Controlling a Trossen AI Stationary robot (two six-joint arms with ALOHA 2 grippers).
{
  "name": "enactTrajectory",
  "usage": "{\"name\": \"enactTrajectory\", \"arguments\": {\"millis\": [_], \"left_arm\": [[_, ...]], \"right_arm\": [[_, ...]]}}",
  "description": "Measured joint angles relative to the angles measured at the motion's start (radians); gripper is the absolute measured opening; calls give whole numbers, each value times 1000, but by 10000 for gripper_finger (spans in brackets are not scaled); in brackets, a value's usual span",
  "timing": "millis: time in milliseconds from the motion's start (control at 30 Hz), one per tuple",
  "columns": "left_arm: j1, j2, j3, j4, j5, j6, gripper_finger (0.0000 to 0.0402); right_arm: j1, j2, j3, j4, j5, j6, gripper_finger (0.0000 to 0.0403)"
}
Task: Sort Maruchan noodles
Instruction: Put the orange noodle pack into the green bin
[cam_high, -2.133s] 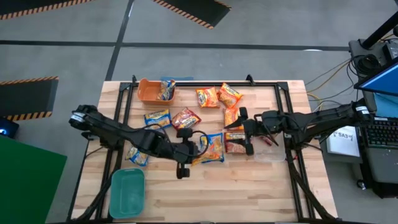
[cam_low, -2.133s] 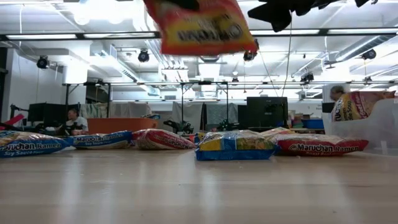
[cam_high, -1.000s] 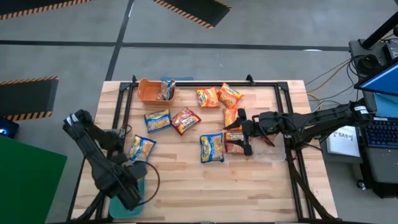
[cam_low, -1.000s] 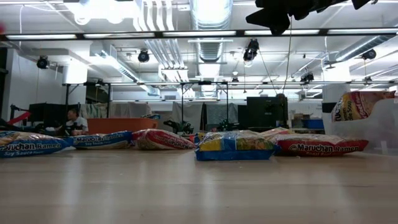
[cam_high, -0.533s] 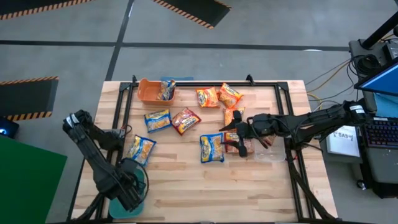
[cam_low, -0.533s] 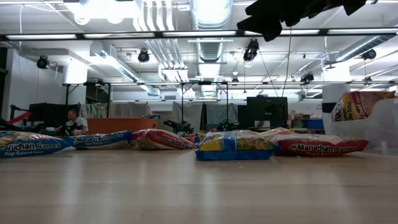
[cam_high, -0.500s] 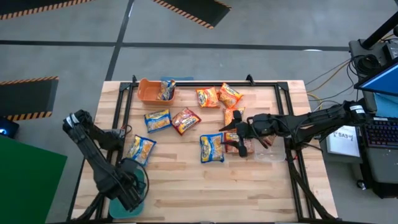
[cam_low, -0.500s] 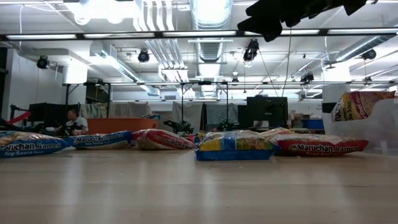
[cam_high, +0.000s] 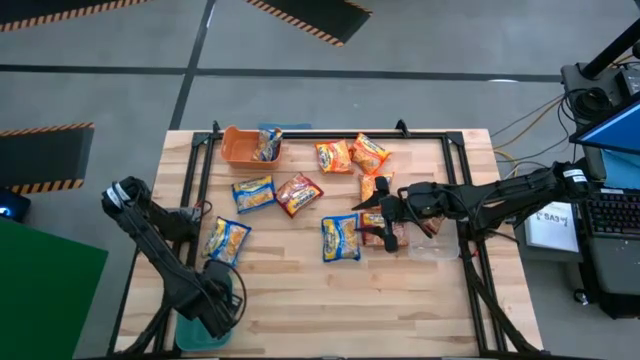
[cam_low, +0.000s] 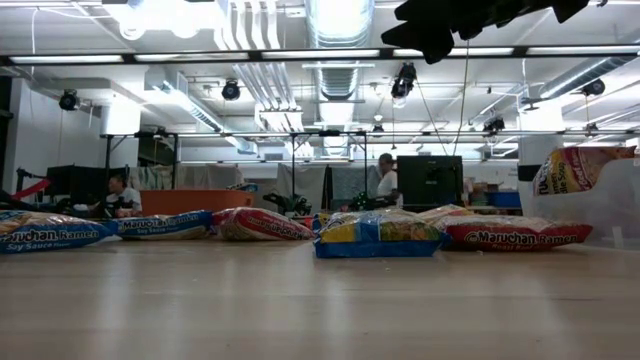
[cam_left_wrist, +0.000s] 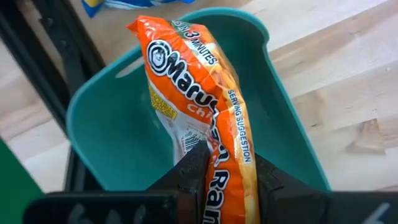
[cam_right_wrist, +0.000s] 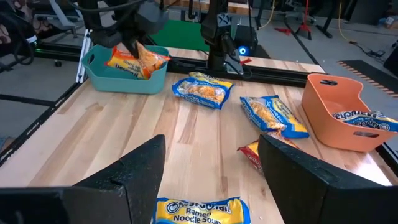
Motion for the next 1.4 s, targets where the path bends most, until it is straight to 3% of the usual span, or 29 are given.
{"name": "enactTrajectory", "arguments": {"millis": [267, 467, 733, 1133, 1300, 1400], "left_arm": [[0, 0, -33, 120, -2, 54, 66], [0, 0, -38, 142, -11, 67, 114], [14, 0, -38, 264, -102, 164, 171], [65, 0, -38, 285, -126, 282, 176], [104, 0, 16, 263, -80, 445, 176], [140, 0, 85, 225, -123, 562, 176]], "right_arm": [[0, 0, 0, 0, 0, -7, 243], [0, 0, 0, 0, 0, -6, 243], [0, 0, 0, 0, 0, -6, 245], [0, 0, 0, 0, 0, -5, 245], [0, 0, 0, 0, 0, -5, 246], [0, 0, 0, 0, 0, -2, 243]]}}
